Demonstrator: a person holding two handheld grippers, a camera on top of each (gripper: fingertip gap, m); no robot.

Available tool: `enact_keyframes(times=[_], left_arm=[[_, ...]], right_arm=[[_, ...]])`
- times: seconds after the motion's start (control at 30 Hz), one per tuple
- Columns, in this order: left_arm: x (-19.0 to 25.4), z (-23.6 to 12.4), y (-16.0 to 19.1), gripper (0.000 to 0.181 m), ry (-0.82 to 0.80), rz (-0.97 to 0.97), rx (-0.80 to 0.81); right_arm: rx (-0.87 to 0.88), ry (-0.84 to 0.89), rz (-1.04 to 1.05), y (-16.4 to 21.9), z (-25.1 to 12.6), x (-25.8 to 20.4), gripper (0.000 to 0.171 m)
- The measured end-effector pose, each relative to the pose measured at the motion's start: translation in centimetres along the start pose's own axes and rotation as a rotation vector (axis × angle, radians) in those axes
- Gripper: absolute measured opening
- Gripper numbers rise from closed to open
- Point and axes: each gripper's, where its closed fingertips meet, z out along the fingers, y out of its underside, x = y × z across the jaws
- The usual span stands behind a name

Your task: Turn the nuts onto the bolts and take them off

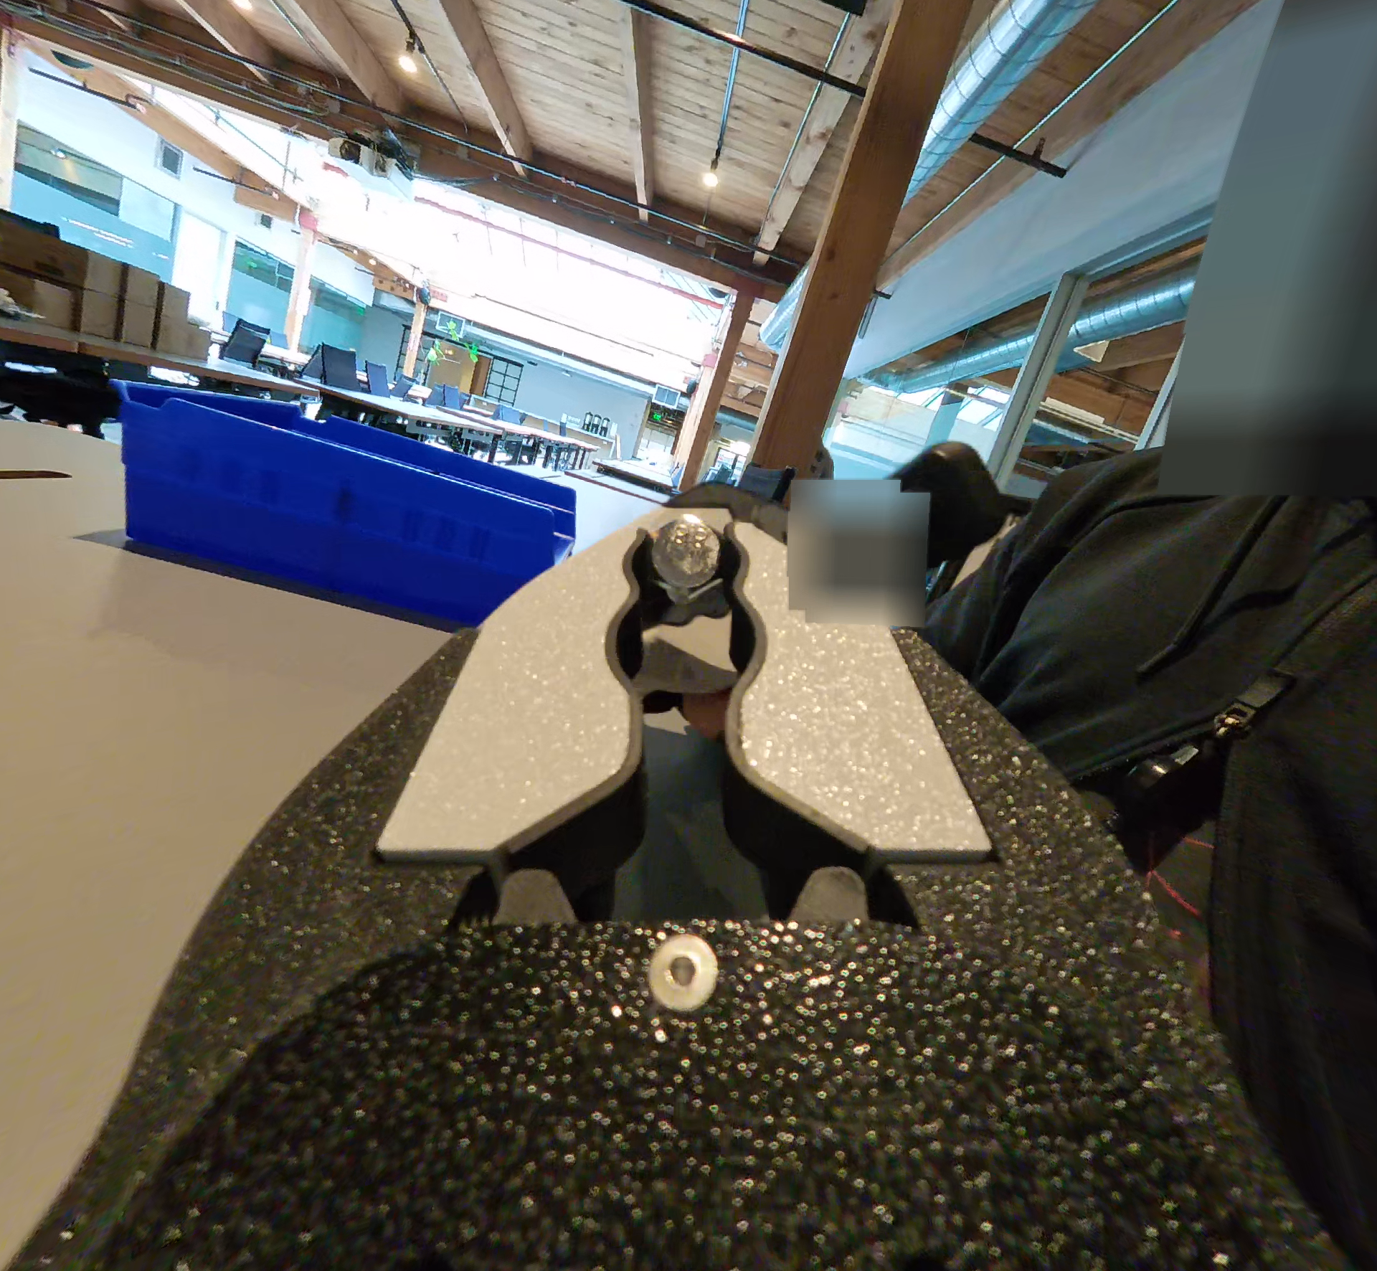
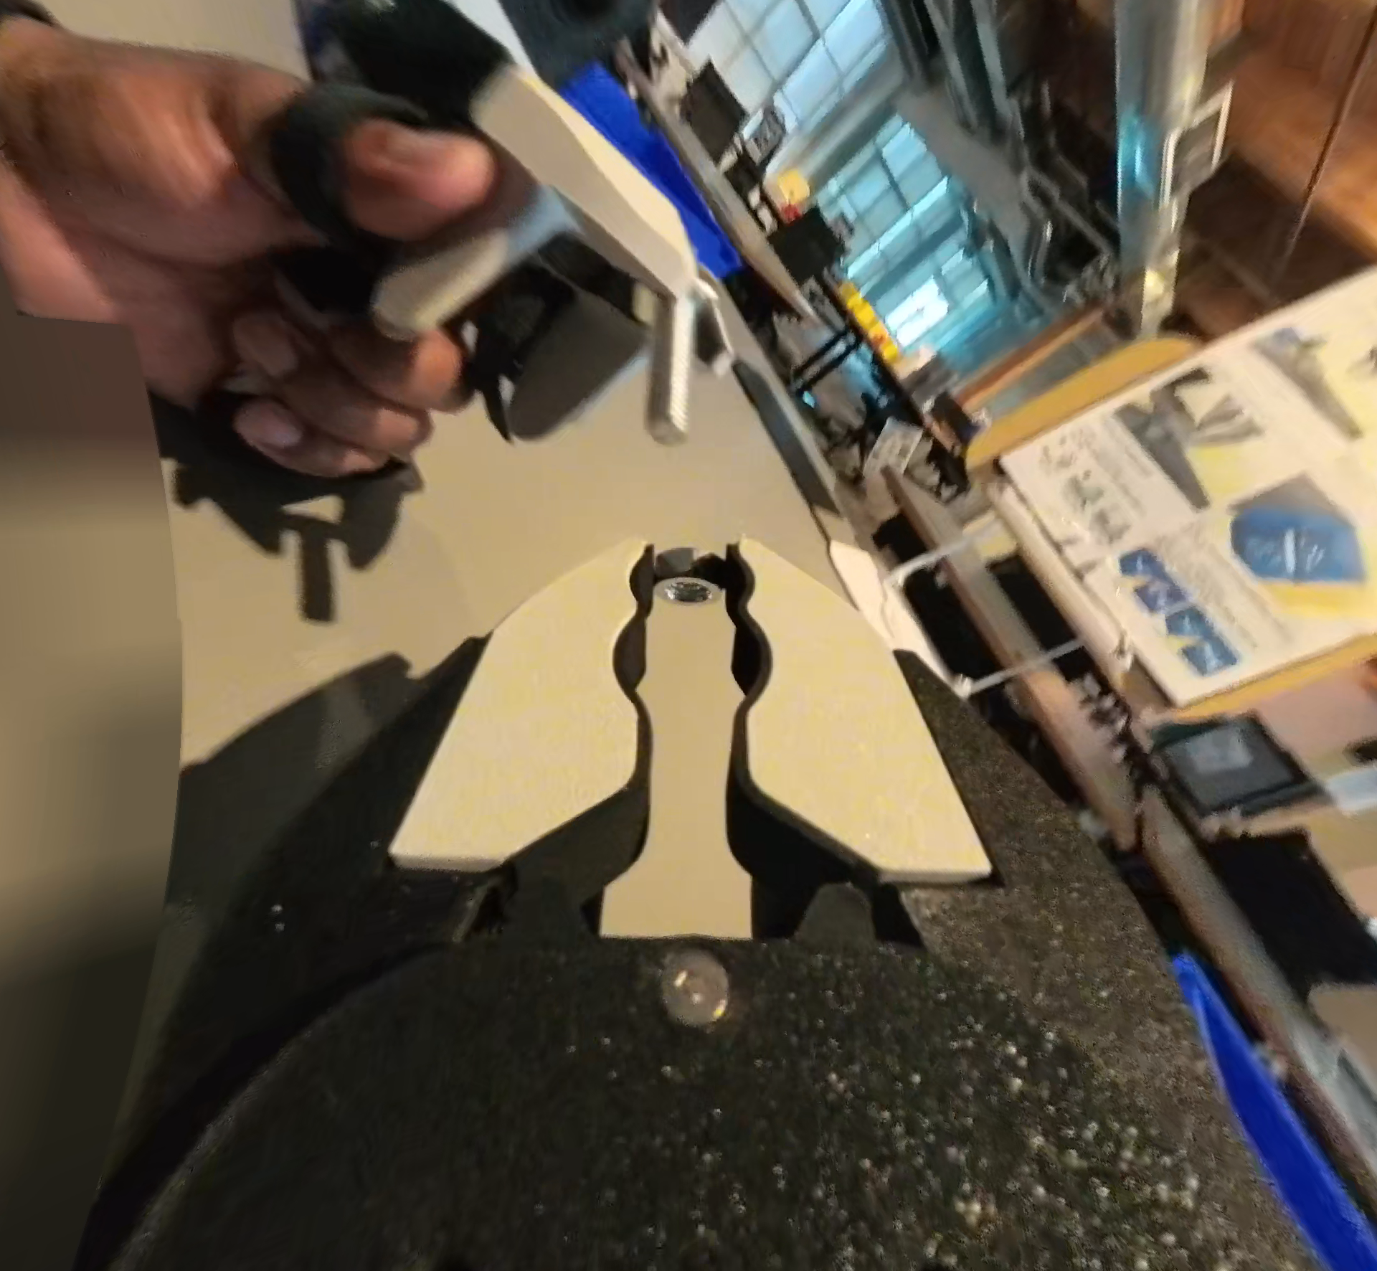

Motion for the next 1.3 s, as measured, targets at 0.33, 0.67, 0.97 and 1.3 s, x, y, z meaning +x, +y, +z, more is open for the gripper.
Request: enact_keyframes(times=[0.33,0.67,0.97,1.3], left_arm=[[-0.2,0.1,0.2,0.017,-0.005,-0.012,-0.010],[-0.2,0.2,0.3,0.017,-0.006,-0.010,-0.017],[-0.3,0.2,0.3,0.017,-0.009,-0.016,-0.016],[-0.4,0.2,0.3,0.017,-0.016,-0.017,-0.019]], right_arm=[[-0.426,0.016,0.358,9.1,0.3,2.1,0.018],[-0.363,0.046,0.387,8.2,-0.1,3.3,0.018],[-0.209,0.518,0.524,8.3,-13.9,20.4,0.018],[-0.577,0.500,0.923,25.4,-19.2,20.2,0.018]])
